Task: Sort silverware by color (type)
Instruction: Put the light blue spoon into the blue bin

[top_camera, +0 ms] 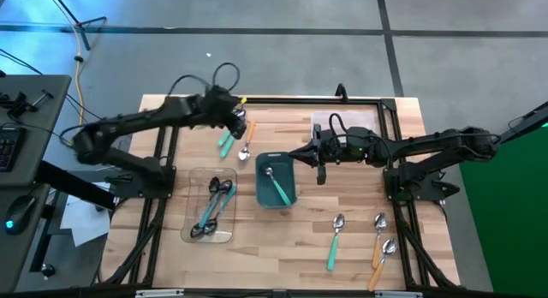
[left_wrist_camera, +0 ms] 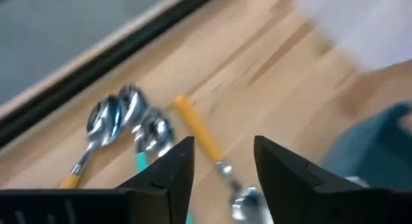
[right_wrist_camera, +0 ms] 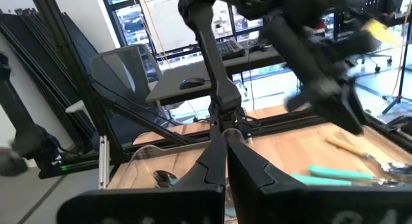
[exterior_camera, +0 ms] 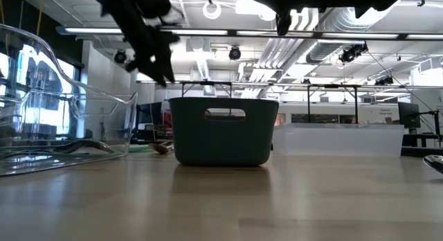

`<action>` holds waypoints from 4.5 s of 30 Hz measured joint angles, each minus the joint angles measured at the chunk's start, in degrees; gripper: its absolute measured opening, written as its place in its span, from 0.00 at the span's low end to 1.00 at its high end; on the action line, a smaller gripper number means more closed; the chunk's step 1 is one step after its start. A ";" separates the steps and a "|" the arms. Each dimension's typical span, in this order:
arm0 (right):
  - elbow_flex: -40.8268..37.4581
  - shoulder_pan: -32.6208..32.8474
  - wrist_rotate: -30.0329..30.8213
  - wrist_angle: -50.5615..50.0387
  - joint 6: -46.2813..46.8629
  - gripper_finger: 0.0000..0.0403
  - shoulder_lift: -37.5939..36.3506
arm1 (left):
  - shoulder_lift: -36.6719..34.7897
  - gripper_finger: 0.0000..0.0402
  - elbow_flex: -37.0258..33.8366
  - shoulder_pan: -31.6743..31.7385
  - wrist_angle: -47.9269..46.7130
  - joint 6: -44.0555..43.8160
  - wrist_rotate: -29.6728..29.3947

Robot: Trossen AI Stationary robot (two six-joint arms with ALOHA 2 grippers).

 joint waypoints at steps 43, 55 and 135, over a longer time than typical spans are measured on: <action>0.00 0.15 0.00 -3.64 2.65 0.00 0.00 | 25.79 0.36 1.16 5.01 -0.50 -4.16 -0.50; 0.00 0.15 0.00 -3.63 2.65 0.00 0.00 | 28.10 0.11 1.47 3.61 -1.95 -2.36 1.46; 12.91 2.57 5.85 -11.29 2.70 0.34 11.11 | -11.56 0.02 -25.04 -32.34 67.63 1.84 -7.71</action>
